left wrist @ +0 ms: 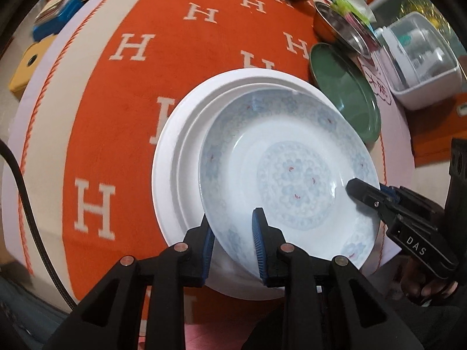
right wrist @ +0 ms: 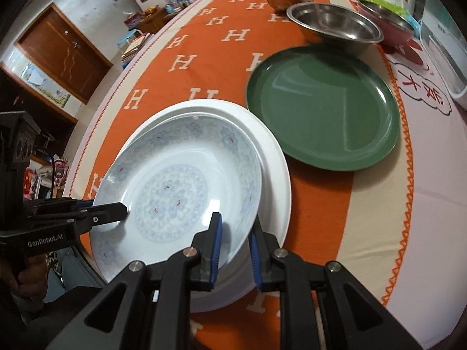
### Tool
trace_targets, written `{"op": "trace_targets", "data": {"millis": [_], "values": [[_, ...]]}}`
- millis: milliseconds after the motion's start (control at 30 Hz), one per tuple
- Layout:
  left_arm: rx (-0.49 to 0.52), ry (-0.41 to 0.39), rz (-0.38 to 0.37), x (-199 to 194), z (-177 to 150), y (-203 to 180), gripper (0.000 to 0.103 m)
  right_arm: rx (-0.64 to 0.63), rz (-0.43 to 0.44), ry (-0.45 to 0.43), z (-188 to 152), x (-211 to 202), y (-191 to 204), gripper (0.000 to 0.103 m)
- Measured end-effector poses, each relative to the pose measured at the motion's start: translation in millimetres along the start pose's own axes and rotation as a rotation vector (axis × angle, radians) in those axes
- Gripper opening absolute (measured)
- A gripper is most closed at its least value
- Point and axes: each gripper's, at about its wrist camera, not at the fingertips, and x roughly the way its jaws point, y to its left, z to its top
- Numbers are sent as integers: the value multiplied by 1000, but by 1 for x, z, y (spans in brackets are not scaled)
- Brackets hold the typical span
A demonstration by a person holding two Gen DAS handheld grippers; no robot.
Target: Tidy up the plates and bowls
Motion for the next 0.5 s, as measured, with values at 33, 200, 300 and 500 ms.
{"op": "trace_targets", "data": {"millis": [33, 200, 300, 500], "values": [[10, 7, -3, 1, 3, 1, 24, 6, -7, 0, 1, 1, 1, 18], [89, 63, 5, 8, 17, 1, 24, 46, -46, 32, 3, 11, 5, 19], [132, 105, 3, 14, 23, 1, 26, 68, -73, 52, 3, 16, 8, 20], [227, 165, -11, 21, 29, -3, 32, 106, -145, 60, -2, 23, 18, 26]]}}
